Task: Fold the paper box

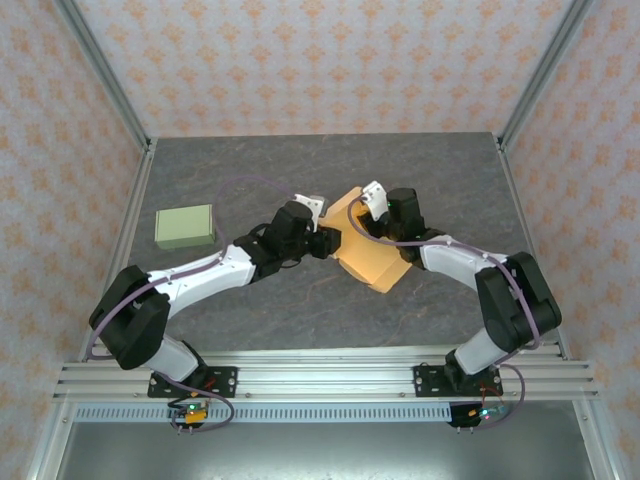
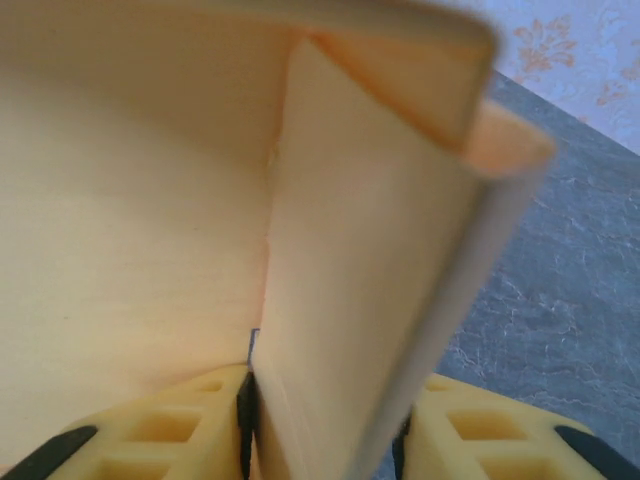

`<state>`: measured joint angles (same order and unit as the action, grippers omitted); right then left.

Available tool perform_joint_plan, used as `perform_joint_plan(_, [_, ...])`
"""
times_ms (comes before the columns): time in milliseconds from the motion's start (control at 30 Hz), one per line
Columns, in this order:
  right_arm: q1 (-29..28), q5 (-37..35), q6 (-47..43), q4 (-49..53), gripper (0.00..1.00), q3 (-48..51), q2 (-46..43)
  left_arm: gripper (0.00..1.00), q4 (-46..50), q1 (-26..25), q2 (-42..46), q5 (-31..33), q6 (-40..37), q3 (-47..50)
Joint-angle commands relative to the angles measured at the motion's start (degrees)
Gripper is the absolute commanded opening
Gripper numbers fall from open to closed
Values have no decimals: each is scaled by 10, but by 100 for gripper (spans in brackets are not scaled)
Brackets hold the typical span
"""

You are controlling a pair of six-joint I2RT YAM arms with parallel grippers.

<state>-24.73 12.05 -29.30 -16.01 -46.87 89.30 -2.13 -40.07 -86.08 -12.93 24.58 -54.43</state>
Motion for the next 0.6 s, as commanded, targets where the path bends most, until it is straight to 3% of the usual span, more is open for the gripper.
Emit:
perform_joint_plan(0, [4, -81, 20, -49, 36, -11, 9, 20, -9, -3, 26, -14, 11, 5])
perform_joint_plan(67, [5, -72, 26, -46, 38, -10, 7, 20, -11, -4, 25, -11, 10, 8])
perform_joint_plan(233, [5, 25, 46, 12, 62, -1, -54, 20, -12, -2, 7, 28, 0, 7])
perform_joint_plan(433, [9, -15, 141, 117, 77, -5, -168, 20, -41, 28, -34, 44, 51, -6])
perform_joint_plan(500, [11, -25, 198, 168, 86, -22, -204, 20, -61, 36, -42, 38, 79, -7])
perform_joint_plan(567, [13, -58, 265, 224, 88, -49, -229, 20, -61, 42, -50, 44, 96, -16])
